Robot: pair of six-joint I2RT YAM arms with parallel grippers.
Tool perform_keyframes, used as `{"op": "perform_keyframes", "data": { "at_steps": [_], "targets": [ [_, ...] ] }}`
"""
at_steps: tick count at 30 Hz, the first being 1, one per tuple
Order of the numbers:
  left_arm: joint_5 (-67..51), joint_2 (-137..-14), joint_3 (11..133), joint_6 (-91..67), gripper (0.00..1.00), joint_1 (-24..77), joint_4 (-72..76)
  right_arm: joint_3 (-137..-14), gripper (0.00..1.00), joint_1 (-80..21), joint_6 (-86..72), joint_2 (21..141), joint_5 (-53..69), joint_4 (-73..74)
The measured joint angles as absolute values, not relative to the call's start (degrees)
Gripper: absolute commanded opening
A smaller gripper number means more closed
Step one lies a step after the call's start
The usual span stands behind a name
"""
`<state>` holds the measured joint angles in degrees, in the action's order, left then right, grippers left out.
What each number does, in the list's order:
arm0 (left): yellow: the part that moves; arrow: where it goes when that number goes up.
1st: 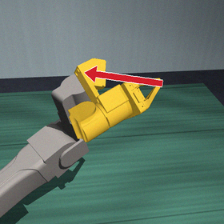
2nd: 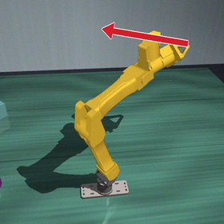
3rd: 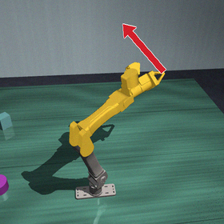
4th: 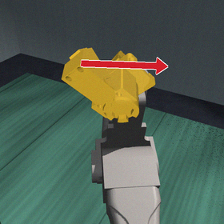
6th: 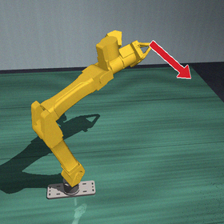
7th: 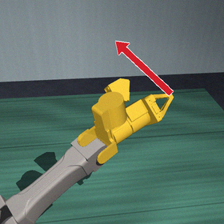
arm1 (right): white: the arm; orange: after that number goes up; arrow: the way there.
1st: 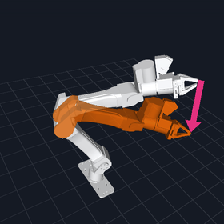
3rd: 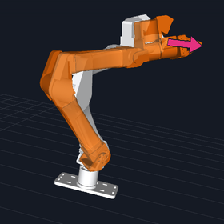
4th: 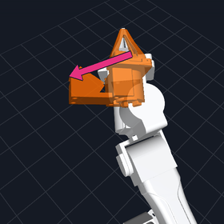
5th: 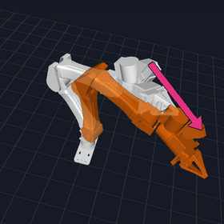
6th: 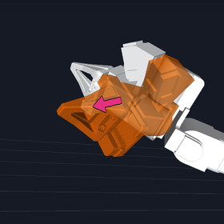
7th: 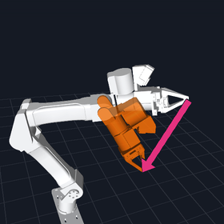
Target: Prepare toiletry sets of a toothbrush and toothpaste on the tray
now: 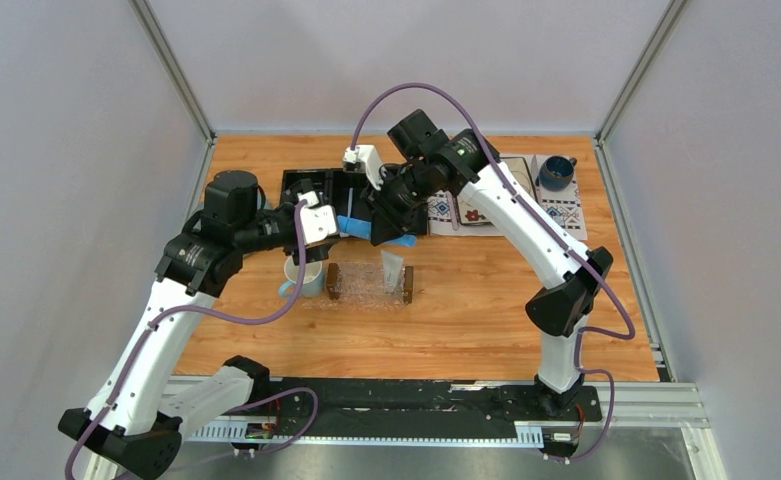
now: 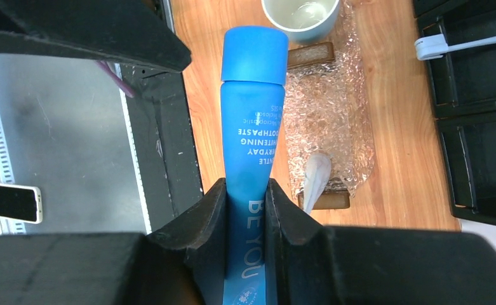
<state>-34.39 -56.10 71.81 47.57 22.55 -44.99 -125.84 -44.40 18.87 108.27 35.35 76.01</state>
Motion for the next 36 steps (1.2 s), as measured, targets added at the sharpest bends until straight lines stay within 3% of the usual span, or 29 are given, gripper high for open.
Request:
{"op": "perform_keyframes", "data": {
  "at_steps": [13,25,30,34,36],
  "targets": [
    [-40.05,-56.8,72.29,48.23,0.84,24.4,-46.96,-123.79,0.19,-46.85,20.01,105.03,34.09,76.01],
    [-39.53,-59.18,69.41,49.21,0.76,27.64,-45.93,-123.81,0.19,-47.51,20.01,105.03,34.81,76.05],
    [-38.7,-59.44,68.1,48.84,0.55,28.21,-43.81,-123.81,0.19,-47.51,19.99,105.03,35.29,76.05],
    [-38.28,-59.44,67.75,48.25,0.14,28.84,-42.54,-123.81,0.19,-47.51,20.01,105.03,35.64,76.18],
    [-37.91,-59.46,67.66,48.18,0.01,29.23,-42.44,-123.81,0.2,-47.51,20.1,105.03,35.7,76.49]
  ]
}}
